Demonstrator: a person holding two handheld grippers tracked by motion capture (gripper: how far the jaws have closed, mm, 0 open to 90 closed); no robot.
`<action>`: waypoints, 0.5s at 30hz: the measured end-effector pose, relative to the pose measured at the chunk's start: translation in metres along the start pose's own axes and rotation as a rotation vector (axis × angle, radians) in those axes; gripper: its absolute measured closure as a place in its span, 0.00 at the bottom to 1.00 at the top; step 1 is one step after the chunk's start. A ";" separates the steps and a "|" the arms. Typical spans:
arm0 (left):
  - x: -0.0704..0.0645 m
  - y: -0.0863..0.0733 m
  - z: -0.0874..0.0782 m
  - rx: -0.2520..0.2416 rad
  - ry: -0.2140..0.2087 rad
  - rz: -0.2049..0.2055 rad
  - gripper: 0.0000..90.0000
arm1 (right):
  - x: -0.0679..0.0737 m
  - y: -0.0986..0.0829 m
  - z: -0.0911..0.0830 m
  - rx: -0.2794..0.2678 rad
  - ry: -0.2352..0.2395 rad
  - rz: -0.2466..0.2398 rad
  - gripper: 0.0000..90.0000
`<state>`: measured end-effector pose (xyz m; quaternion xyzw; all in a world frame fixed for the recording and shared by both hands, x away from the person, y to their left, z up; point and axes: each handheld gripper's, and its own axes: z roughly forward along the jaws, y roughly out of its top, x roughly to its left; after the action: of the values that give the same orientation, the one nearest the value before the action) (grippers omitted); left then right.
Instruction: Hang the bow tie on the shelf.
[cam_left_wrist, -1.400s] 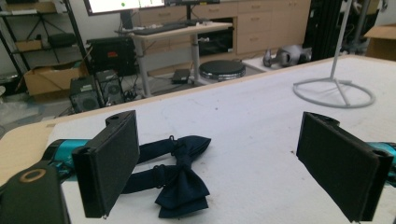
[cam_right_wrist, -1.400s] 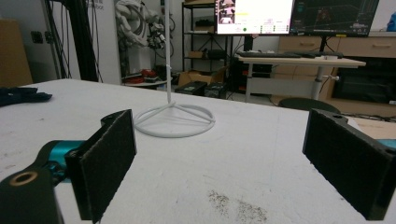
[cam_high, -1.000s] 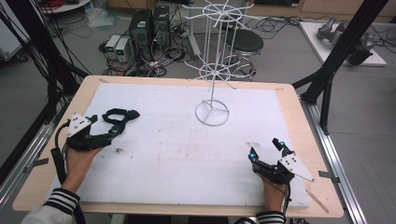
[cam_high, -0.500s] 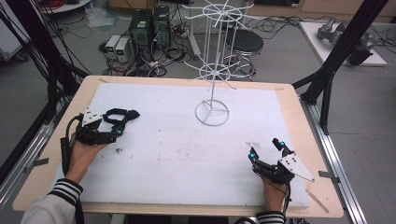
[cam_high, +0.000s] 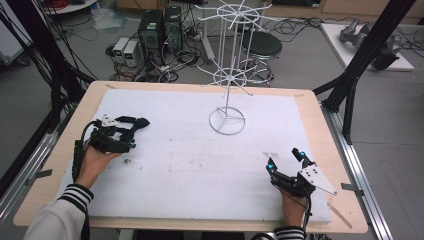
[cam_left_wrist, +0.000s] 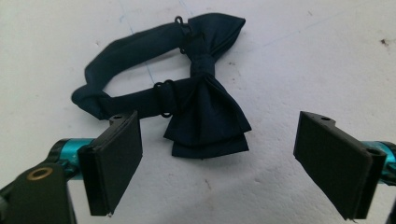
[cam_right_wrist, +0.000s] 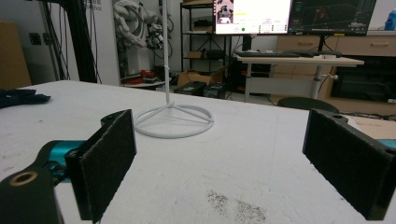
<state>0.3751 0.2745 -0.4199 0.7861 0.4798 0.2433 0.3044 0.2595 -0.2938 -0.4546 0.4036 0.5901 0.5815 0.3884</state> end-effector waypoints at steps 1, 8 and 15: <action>0.000 0.000 0.003 0.016 -0.003 0.007 0.20 | 0.000 0.000 0.000 0.001 0.000 0.000 0.10; 0.003 0.005 0.009 0.049 0.000 0.001 0.22 | -0.001 0.000 0.000 -0.001 -0.001 0.002 0.10; 0.003 0.007 0.011 0.106 0.006 -0.023 0.24 | -0.001 0.000 0.000 -0.001 0.000 0.003 0.10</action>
<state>0.3883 0.2724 -0.4225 0.7948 0.5018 0.2166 0.2638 0.2597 -0.2945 -0.4546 0.4044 0.5892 0.5822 0.3876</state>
